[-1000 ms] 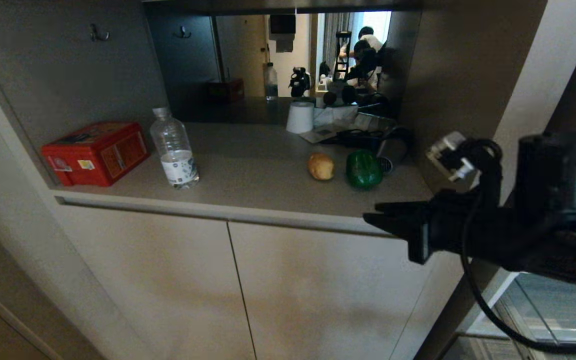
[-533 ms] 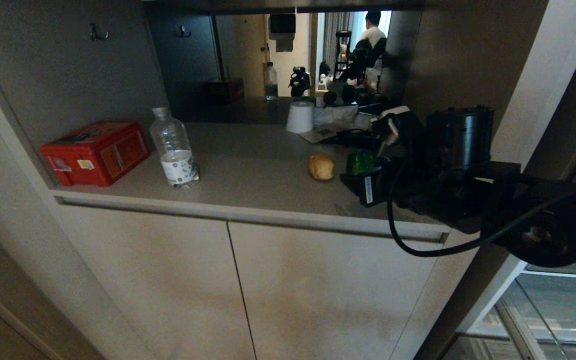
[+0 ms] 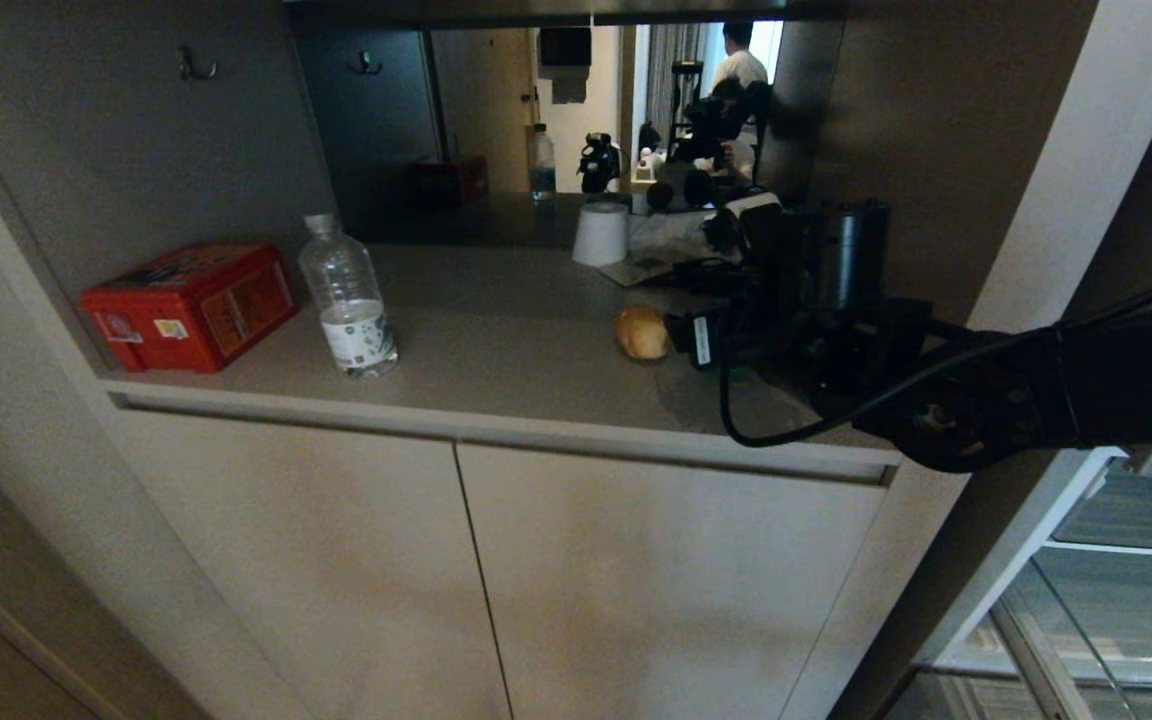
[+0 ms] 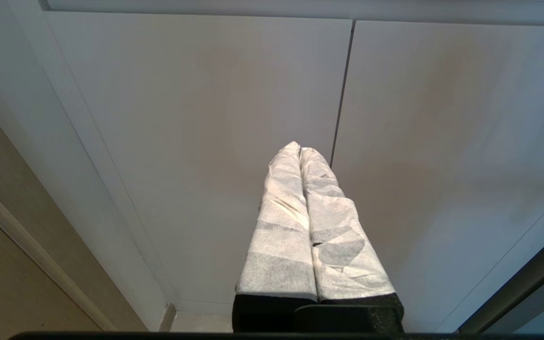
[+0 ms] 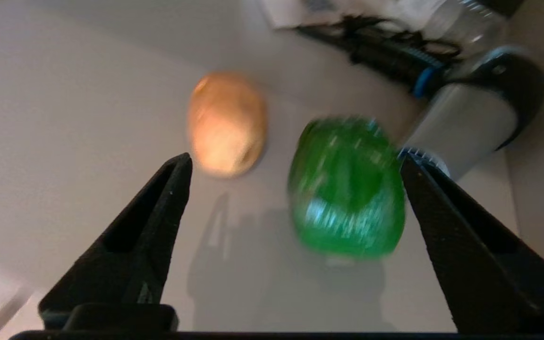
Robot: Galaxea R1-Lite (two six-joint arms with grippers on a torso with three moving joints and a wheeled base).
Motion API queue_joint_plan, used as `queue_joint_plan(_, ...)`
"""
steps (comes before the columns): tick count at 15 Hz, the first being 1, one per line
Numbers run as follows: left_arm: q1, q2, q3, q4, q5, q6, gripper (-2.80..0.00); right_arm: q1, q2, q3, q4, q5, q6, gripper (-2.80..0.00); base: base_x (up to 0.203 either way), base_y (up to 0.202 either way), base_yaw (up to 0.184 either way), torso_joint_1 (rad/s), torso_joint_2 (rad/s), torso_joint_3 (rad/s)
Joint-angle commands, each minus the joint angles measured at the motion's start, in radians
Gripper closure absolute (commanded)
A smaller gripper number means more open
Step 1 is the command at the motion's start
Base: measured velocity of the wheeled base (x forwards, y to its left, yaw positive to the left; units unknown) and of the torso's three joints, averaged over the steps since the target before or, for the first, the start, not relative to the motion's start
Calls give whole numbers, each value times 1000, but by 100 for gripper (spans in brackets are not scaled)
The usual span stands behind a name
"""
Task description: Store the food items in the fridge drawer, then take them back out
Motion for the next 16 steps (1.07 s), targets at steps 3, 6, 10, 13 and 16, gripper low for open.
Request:
queue_joint_plan(3,0,0,11,-1,-1,0,0,-27,87,-87,-1,-12,-2,-280,0,0,0,0,0,0)
queue_joint_plan(6,0,0,11,-1,0,0,0,-57,143,-150,-1,-14,-1,-280,0,0,0,0,0,0)
queue_joint_plan(10,0,0,11,-1,0,0,0,-71,168,-154,-1,-13,-1,-280,0,0,0,0,0,0)
queue_joint_plan(13,0,0,11,-1,0,0,0,-71,177,-144,-1,-13,1,-280,0,0,0,0,0,0)
queue_joint_plan(16,0,0,11,-1,0,0,0,-78,191,-141,-2,-13,11,-280,0,0,0,0,0,0)
